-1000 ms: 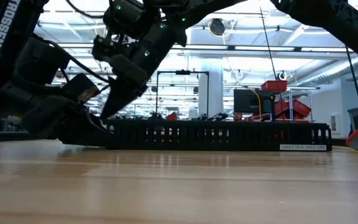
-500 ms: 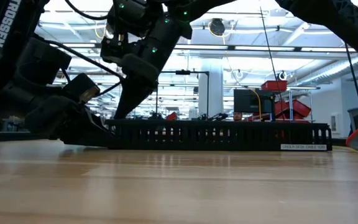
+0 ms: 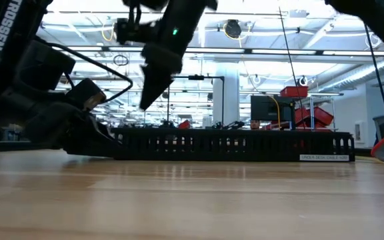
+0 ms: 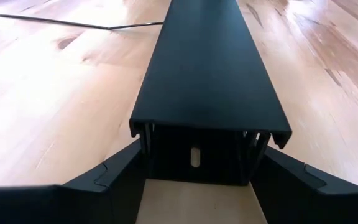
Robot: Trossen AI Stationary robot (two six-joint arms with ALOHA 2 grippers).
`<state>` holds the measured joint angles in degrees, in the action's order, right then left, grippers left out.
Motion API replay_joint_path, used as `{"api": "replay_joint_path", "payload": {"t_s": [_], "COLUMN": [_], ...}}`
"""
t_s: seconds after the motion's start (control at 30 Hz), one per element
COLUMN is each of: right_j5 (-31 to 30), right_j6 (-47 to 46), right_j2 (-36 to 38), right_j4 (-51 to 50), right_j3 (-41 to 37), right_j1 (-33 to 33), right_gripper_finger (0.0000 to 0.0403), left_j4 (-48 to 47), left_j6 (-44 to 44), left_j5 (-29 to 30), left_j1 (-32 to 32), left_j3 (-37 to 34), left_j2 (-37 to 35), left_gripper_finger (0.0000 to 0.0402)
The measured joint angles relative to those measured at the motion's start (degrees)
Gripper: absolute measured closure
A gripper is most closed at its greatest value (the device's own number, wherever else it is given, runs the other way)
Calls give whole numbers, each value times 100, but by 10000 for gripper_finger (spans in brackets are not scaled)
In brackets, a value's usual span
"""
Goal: Ziptie cables
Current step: Close the black cable duct
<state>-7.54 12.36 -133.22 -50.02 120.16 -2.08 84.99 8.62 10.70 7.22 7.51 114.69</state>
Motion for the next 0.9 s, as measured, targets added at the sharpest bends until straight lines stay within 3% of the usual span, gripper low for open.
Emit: {"api": "replay_joint_path", "payload": {"t_s": [0.17,0.43,0.9], "right_j5": [-1210,-1873,-2128], "right_j6": [-263,-769,-890], "right_j2": [304,626,648], "right_j4": [-792,-1347,-1339], "right_j3": [4,15,15], "right_j1": [-261,-204,142], "right_gripper_finger": [403,403,403], "left_j4": [101,92,-731], "left_j6": [53,310,261], "left_j5": [-7,-15,-593], "left_j1": [2,46,111], "left_j3": [-152,-610,-517], "left_j2": [-70,-513,-814], "left_gripper_finger": [146,146,146]}}
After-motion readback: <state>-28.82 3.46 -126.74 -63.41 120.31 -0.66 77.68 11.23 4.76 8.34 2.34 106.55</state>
